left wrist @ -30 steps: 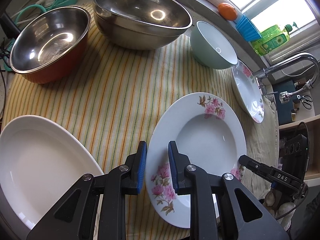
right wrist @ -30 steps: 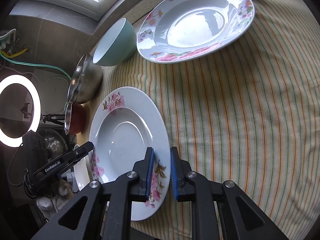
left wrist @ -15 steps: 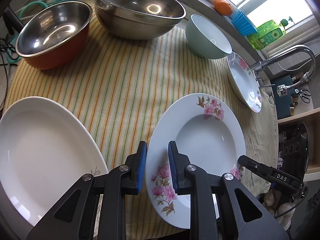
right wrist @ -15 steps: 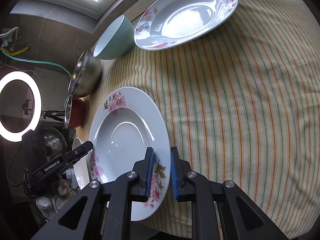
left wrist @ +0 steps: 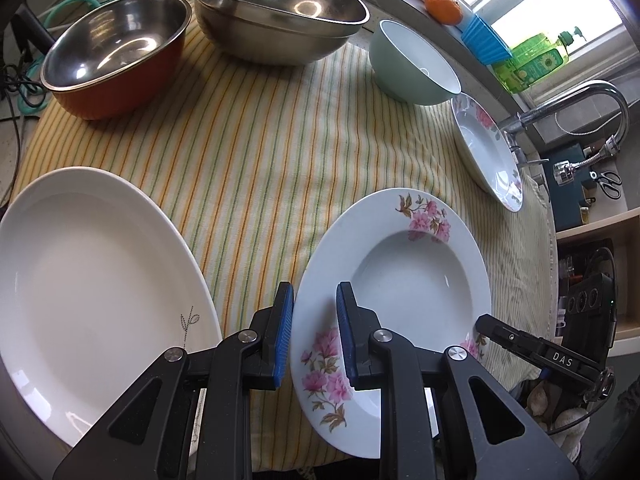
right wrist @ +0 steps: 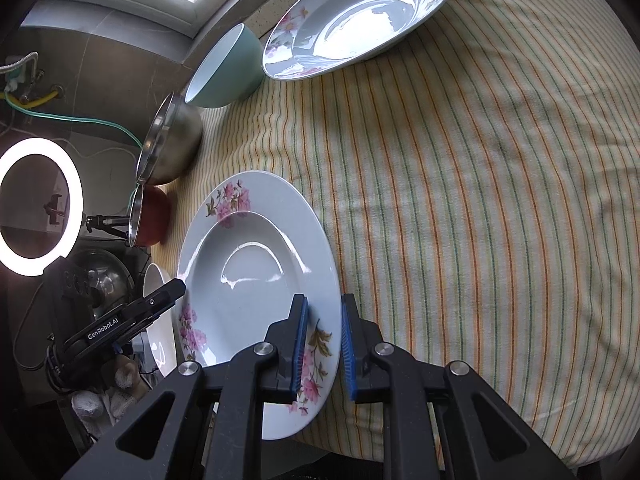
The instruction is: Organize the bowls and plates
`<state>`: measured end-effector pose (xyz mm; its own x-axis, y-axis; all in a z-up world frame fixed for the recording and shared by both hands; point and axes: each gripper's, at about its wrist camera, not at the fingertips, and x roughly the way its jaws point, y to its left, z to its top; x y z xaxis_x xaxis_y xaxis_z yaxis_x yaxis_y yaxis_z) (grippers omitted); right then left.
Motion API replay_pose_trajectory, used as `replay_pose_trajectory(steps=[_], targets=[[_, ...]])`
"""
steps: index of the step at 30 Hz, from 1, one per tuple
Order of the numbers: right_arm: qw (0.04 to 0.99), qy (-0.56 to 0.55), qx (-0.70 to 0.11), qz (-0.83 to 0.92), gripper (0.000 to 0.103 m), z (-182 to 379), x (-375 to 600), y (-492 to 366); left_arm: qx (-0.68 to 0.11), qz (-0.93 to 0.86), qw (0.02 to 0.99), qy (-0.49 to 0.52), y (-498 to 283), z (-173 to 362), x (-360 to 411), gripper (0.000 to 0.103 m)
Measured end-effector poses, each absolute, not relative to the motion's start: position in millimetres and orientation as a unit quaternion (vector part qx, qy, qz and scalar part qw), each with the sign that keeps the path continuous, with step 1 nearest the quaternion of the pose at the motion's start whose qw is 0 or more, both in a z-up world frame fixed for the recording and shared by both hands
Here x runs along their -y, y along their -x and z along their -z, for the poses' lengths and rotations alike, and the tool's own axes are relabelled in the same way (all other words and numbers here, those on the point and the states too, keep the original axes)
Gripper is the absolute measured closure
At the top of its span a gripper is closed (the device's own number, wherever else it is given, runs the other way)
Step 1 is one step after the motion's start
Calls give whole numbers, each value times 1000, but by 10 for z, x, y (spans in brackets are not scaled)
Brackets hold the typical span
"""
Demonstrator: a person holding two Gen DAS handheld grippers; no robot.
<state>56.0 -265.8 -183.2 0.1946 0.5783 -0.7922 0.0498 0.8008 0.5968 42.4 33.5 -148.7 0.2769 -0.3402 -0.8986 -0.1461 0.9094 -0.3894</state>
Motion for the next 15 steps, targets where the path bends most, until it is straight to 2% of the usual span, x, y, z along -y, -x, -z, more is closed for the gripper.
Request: replay_pose_trajectory(steps=[15], targets=[[726, -258, -611, -182, 87, 1839, 2639, -457, -602, 62, 770, 201, -368, 1519, -316, 83]])
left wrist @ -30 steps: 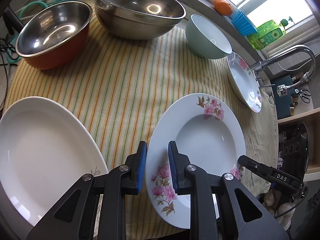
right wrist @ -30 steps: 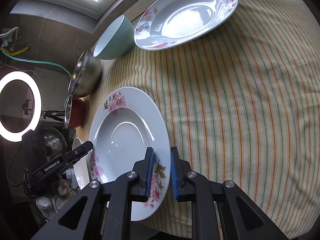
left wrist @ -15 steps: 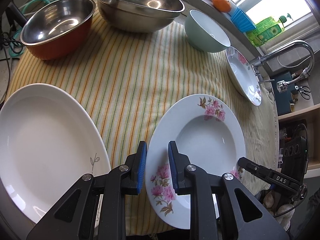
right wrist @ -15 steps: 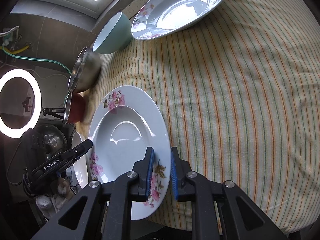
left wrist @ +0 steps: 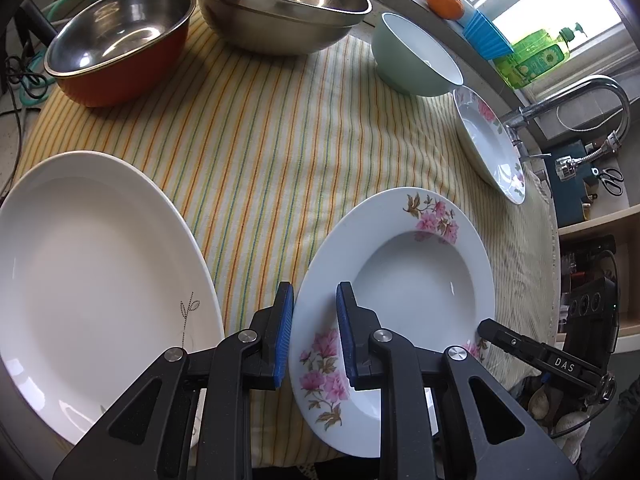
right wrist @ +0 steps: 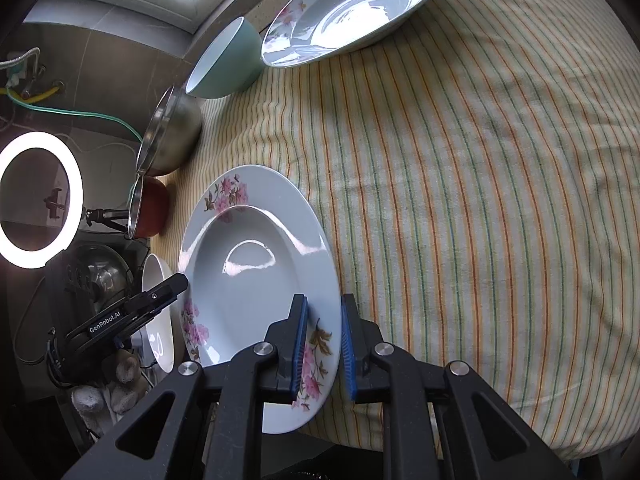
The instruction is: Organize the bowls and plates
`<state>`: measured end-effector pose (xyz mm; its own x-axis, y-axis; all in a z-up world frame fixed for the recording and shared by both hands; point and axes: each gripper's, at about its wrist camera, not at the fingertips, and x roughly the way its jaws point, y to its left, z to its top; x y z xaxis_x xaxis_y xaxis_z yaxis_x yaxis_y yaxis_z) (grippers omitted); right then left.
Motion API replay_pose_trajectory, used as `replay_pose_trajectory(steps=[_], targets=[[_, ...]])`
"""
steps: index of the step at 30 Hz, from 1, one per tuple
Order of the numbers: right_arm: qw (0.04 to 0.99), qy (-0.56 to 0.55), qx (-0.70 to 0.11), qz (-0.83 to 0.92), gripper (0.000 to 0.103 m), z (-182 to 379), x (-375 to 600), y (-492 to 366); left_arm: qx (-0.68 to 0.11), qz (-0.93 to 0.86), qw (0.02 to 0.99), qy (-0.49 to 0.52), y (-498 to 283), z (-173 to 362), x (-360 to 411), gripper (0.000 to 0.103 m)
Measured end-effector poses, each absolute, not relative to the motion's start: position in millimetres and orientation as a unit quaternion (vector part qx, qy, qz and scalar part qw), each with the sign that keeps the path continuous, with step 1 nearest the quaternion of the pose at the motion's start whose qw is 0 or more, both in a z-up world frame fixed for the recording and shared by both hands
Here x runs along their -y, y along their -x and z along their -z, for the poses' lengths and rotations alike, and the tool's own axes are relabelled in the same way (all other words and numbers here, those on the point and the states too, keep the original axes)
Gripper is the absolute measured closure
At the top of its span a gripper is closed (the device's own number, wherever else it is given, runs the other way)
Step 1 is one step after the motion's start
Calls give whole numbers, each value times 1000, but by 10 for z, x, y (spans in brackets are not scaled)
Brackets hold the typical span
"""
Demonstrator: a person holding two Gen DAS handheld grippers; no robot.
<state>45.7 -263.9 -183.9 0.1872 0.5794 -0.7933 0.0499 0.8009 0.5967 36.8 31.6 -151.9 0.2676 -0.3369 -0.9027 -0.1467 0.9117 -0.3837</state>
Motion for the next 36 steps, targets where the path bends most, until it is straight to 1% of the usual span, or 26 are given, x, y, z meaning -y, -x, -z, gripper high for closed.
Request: replay_pose_trajectory(steps=[17, 24, 27, 36], targets=[[731, -243, -611, -184, 87, 1819, 2609, -435, -601, 56, 772, 199, -369, 1529, -306, 83], [748, -218, -603, -175, 87, 1748, 2634, -433, -589, 48, 785, 188, -371, 1420, -315, 83], [750, -217, -600, -172, 83, 1724, 2688, -440, -584, 43, 788, 188, -378, 1385, -326, 83], [779, -181, -578, -164, 82, 1525, 2860, -499, -570, 40, 796, 197, -450, 1258, -241, 83]])
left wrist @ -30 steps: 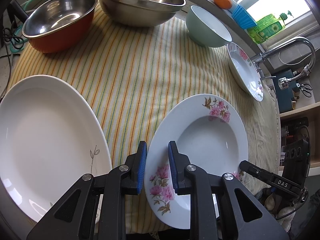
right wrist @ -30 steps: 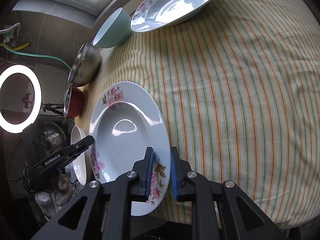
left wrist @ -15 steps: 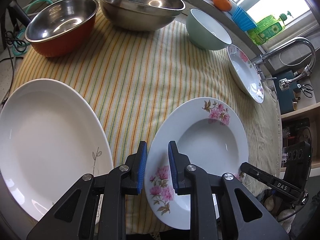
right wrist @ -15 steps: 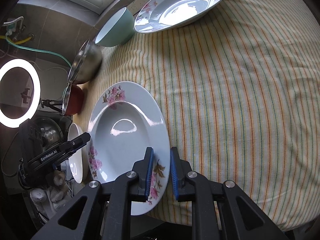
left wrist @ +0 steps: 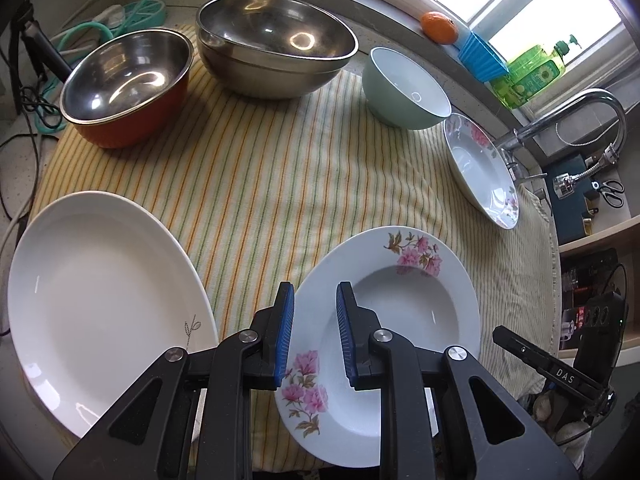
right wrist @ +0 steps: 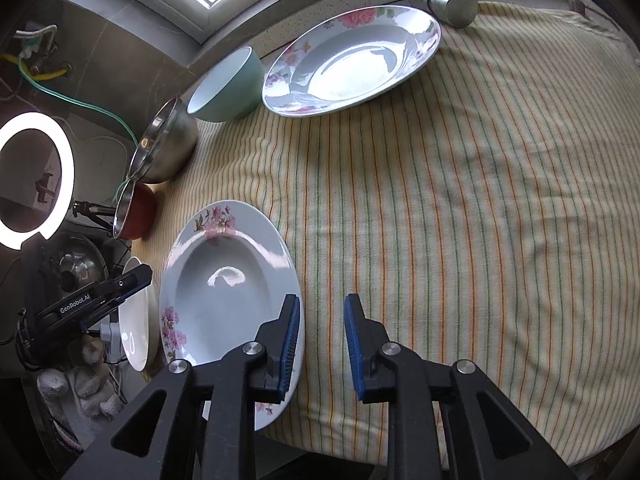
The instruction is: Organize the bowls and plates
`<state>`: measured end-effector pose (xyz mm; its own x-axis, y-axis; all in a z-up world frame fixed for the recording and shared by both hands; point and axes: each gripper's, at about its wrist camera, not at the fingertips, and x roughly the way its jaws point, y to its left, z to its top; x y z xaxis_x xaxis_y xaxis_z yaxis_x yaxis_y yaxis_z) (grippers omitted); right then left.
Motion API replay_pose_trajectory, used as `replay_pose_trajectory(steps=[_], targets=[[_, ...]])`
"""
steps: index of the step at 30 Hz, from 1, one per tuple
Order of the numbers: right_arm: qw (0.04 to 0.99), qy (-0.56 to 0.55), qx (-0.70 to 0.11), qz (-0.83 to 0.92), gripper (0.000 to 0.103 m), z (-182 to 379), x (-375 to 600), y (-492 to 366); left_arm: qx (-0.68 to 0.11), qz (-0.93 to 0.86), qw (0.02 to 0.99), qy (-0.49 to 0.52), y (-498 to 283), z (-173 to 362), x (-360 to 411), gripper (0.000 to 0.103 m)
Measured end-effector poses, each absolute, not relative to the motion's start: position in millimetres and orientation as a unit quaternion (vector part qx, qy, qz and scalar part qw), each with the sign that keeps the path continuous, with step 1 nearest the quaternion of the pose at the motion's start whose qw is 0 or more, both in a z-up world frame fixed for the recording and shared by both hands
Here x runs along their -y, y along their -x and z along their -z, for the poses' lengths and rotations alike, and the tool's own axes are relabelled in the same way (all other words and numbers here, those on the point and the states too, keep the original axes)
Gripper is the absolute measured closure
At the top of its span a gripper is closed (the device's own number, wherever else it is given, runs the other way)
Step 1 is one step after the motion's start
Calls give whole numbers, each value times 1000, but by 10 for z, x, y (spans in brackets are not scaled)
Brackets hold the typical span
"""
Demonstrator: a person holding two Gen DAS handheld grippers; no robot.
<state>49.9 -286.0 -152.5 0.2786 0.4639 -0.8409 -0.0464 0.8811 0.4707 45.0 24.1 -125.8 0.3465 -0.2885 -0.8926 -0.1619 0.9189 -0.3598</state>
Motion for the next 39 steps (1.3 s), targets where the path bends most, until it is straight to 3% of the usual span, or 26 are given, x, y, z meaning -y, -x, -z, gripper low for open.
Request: replay_pose_trajectory(steps=[21, 39], targets=[[851, -111, -492, -145, 82, 1006, 3480, -1072, -541, 78, 803, 239, -1010, 1069, 484, 83], [855, -137, -489, -106, 82, 1195, 3826, -1813, -540, 70, 804, 239, -1599, 1230, 846, 83]])
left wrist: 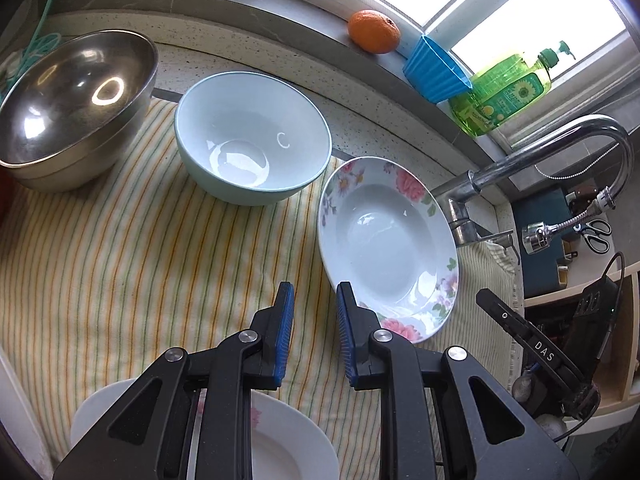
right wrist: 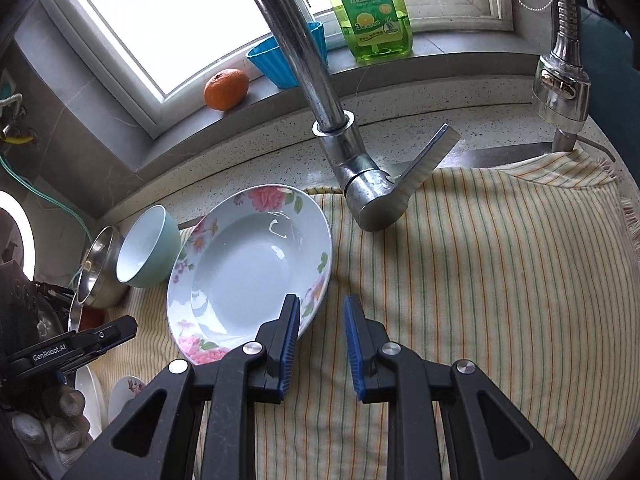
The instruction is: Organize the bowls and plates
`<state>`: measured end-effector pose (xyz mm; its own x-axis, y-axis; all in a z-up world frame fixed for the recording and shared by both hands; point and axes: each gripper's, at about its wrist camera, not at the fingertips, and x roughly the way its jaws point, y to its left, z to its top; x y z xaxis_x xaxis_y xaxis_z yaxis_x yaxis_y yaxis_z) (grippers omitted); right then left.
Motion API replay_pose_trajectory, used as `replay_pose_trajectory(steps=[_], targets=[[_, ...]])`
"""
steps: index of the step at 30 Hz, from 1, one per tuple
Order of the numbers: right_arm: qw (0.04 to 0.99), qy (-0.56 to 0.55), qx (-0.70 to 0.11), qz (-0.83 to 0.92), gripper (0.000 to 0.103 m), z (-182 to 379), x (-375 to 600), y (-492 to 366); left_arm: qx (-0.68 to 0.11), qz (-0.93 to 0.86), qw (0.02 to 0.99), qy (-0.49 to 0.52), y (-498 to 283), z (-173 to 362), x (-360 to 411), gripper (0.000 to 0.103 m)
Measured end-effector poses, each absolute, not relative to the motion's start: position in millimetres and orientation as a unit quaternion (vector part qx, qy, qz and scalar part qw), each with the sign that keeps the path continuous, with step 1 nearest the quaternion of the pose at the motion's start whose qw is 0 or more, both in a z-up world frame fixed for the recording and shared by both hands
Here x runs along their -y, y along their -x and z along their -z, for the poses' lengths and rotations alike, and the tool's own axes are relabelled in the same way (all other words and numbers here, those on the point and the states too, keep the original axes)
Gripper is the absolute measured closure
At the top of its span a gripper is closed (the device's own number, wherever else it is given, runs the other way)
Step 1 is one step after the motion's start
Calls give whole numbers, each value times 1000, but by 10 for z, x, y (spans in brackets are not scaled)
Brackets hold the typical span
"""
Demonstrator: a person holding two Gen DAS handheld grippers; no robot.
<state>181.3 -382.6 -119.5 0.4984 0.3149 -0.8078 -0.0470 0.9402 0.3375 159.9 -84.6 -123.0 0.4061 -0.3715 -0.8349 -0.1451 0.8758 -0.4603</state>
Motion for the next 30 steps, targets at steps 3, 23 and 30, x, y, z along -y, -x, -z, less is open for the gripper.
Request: replay_pose_trajectory(steps=[3, 23, 30], targets=[[851, -148, -491, -110, 83, 1246, 3851, -1896, -541, 67, 804, 238, -1686, 1268, 892, 83], [833, -177, -509, -125, 83, 1442, 3907, -2156, -551, 48, 798, 239, -2048, 1470, 977, 83], [827, -182, -517, -127, 83, 1512, 3879, -2229, -556, 50, 796, 233, -2101, 1504, 1024, 83]])
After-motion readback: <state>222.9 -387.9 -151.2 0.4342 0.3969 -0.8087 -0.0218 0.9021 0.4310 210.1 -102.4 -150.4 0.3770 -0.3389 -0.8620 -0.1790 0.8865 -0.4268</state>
